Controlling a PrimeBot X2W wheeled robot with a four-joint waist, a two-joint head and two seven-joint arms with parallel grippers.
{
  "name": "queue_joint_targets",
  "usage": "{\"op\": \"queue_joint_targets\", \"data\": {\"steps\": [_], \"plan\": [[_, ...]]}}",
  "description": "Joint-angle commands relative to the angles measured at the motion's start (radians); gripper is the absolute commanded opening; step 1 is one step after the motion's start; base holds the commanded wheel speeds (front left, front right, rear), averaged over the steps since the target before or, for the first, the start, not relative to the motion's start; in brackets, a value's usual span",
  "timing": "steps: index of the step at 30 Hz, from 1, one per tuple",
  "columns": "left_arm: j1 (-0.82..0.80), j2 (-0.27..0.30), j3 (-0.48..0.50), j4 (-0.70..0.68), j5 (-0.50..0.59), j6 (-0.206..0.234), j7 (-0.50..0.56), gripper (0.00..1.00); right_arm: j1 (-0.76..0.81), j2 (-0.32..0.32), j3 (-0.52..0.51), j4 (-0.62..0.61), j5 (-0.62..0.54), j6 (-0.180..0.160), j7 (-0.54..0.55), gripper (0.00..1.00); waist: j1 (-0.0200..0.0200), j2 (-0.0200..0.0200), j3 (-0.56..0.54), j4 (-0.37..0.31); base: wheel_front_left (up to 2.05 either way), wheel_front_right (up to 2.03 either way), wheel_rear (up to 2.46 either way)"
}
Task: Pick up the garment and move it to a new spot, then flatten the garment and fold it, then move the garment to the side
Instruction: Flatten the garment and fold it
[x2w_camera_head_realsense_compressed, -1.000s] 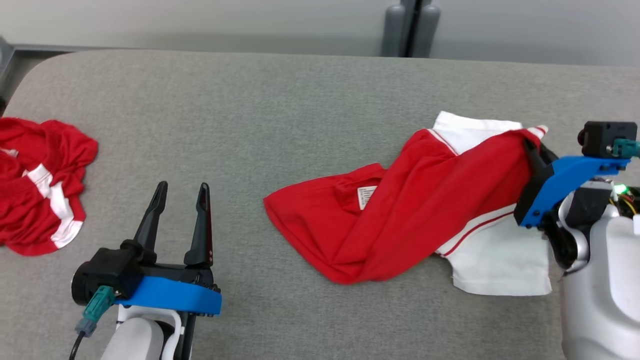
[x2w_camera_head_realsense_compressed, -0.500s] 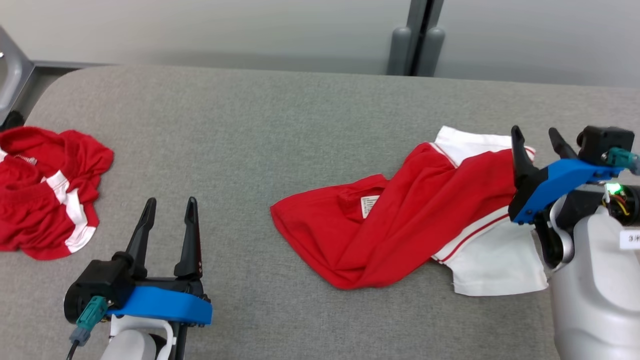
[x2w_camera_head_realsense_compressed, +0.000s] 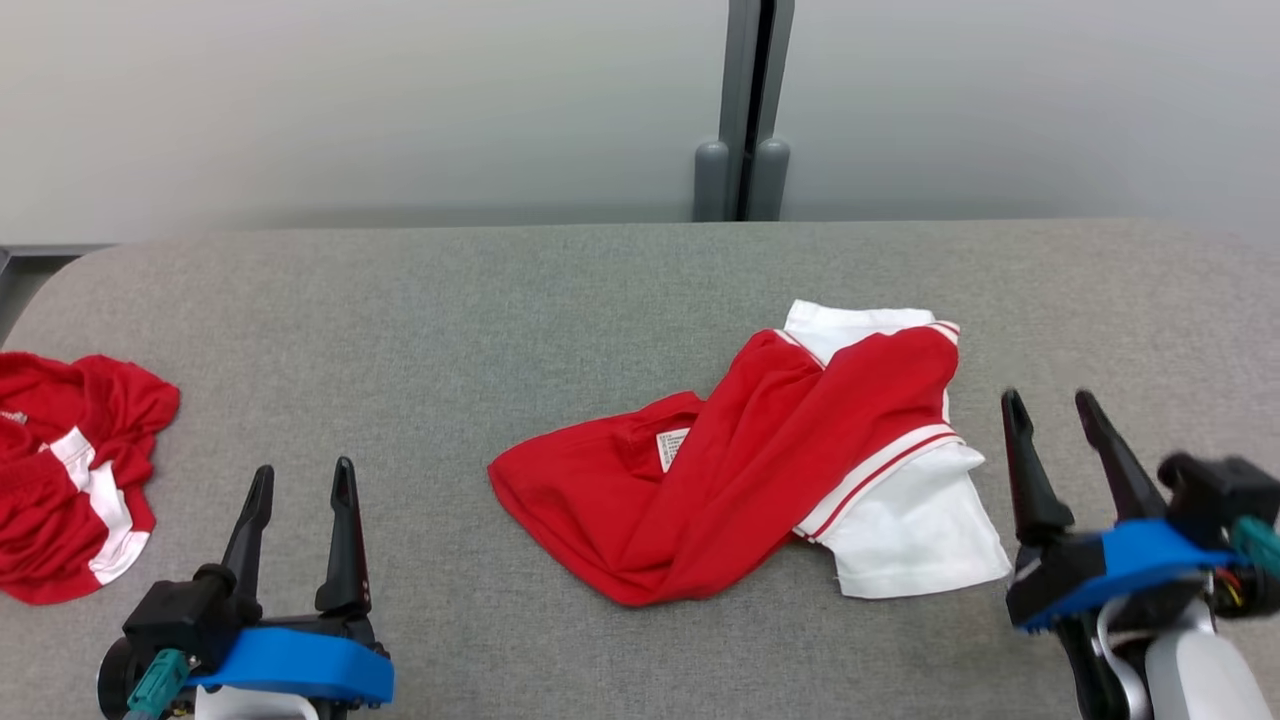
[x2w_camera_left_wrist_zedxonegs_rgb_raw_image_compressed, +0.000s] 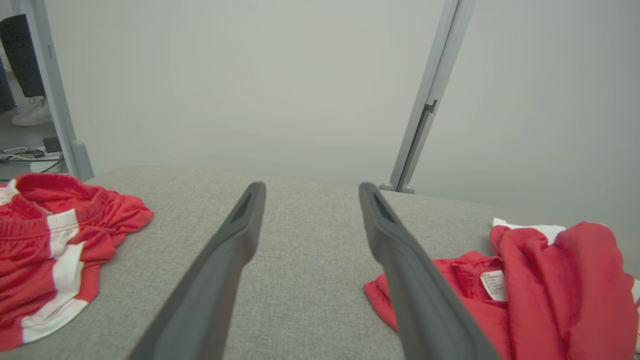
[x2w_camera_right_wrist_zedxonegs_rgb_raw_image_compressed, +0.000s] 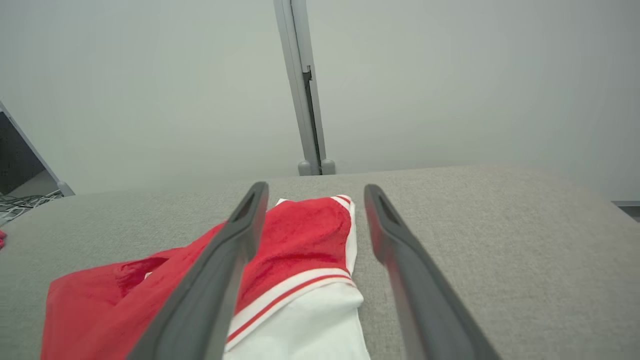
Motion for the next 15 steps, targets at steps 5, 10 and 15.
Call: {"op": "queue_joint_targets", "data": {"steps": [5, 10, 15], "plan": [[0.045, 0.011, 0.011, 0.008, 0.004, 0.015, -0.005, 1.00, 0.148, -0.001, 0.005, -0.091, 0.074, 0.000, -0.047, 1.00, 0.0001, 0.0000, -0.042, -0.024, 0.00, 0.00, 0.00], [0.072, 0.013, 0.011, 0.007, 0.000, 0.022, -0.004, 1.00, 0.193, -0.001, 0.021, -0.116, 0.088, 0.000, -0.031, 1.00, 0.0001, 0.0000, -0.054, -0.041, 0.00, 0.00, 0.00], [0.071, 0.014, 0.003, 0.001, 0.001, 0.025, 0.004, 1.00, 0.198, -0.001, 0.030, -0.125, 0.096, 0.000, -0.016, 1.00, 0.0001, 0.0000, -0.045, -0.051, 0.00, 0.00, 0.00]]}}
